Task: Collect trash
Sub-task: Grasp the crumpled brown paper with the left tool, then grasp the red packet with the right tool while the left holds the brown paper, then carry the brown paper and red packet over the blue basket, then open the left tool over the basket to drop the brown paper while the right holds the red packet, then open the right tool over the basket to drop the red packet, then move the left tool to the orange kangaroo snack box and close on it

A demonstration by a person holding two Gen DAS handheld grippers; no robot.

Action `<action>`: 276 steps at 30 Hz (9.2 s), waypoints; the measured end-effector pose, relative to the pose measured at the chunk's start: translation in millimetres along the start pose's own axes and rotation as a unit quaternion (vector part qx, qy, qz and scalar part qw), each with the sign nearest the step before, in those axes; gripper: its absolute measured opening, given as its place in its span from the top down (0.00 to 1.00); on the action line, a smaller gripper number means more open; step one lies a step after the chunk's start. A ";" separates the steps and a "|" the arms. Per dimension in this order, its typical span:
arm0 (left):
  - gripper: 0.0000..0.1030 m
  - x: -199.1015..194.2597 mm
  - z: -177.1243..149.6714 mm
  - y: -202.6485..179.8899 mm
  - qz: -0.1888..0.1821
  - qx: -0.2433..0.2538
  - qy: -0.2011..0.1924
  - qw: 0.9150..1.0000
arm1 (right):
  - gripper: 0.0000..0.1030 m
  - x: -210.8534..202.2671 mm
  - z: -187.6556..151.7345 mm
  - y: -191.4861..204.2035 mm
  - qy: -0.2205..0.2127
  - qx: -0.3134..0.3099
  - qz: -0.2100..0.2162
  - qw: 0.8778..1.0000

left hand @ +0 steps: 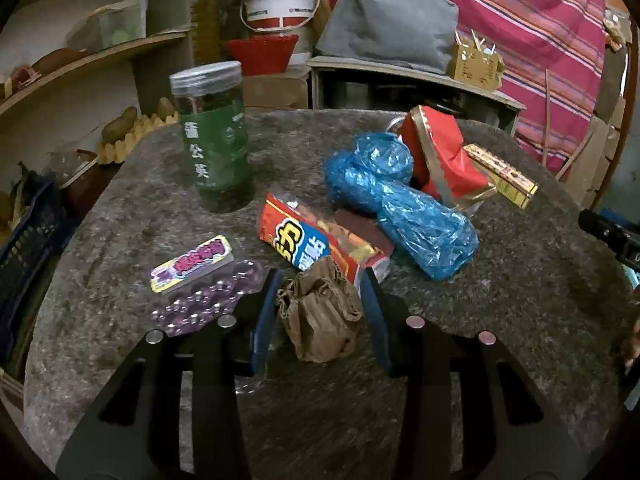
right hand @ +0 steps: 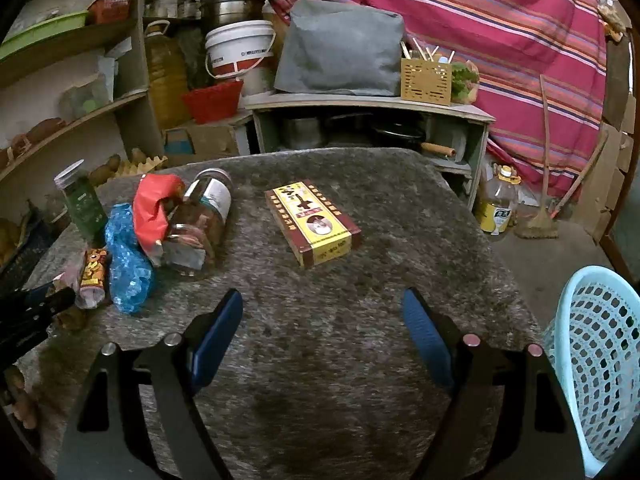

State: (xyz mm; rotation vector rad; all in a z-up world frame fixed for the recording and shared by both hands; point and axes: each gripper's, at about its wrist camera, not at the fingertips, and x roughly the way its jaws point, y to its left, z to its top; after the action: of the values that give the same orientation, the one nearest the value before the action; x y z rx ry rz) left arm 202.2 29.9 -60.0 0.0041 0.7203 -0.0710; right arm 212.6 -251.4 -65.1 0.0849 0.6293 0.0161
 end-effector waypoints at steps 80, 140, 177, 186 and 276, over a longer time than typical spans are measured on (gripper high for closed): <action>0.62 -25.8 19.3 80.7 0.082 -0.071 -0.054 0.993 | 0.83 5.6 28.8 105.5 -0.034 -0.097 0.052 0.993; 0.61 -58.1 15.9 -31.8 0.014 0.004 -0.079 0.997 | 0.83 -59.1 -3.4 -44.2 -0.024 -0.023 0.011 0.999; 0.61 -30.0 5.6 -426.8 -0.203 0.179 -0.078 0.960 | 0.83 -132.9 -54.3 -309.6 -0.011 0.124 -0.152 0.981; 0.22 -30.0 11.5 -448.9 -0.224 0.174 -0.080 0.956 | 0.83 -131.1 -61.0 -324.2 0.001 0.136 -0.156 0.978; 0.33 52.0 26.2 12.5 0.028 -0.076 0.039 0.996 | 0.09 23.7 11.5 15.6 -0.018 -0.063 -0.008 0.998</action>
State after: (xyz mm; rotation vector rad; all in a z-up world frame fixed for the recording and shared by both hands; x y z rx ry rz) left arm 259.2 38.3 -74.9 -0.1180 0.8019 0.0376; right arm 238.7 -235.7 -68.4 -0.0423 0.5924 0.0391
